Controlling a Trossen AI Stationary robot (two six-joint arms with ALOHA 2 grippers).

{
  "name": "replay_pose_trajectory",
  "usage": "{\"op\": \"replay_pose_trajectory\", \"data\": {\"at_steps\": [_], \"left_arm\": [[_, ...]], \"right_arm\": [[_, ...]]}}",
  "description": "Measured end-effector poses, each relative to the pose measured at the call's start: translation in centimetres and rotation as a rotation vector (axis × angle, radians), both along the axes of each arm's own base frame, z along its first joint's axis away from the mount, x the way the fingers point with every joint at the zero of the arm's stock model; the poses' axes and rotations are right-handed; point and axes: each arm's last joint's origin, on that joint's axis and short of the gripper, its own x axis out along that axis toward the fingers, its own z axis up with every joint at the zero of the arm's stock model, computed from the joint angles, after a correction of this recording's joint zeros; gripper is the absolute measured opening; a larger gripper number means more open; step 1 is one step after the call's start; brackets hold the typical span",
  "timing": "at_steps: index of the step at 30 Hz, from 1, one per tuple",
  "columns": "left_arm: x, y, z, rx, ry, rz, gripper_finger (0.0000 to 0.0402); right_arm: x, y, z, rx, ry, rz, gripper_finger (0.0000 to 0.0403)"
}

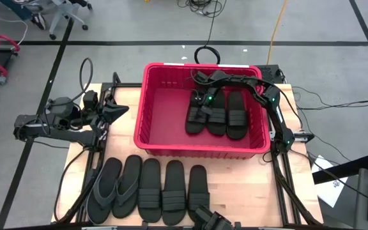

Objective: Pick and place slides into bin
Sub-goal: Put the black slide into the red container

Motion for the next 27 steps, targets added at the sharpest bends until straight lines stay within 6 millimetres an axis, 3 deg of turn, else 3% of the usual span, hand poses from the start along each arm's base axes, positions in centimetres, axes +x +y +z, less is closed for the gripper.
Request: {"op": "replay_pose_trajectory", "data": {"at_steps": [11, 27], "left_arm": [[0.0, 0.0, 0.0, -0.019, -0.001, 0.000, 0.0026], [0.0, 0.0, 0.0, -0.062, -0.005, -0.011, 0.0026]], "right_arm": [[0.1, 0.1, -0.2, -0.027, 0.046, -0.013, 0.0136], [0.7, 0.6, 0.7, -0.159, 0.067, 0.006, 0.0248]]}}
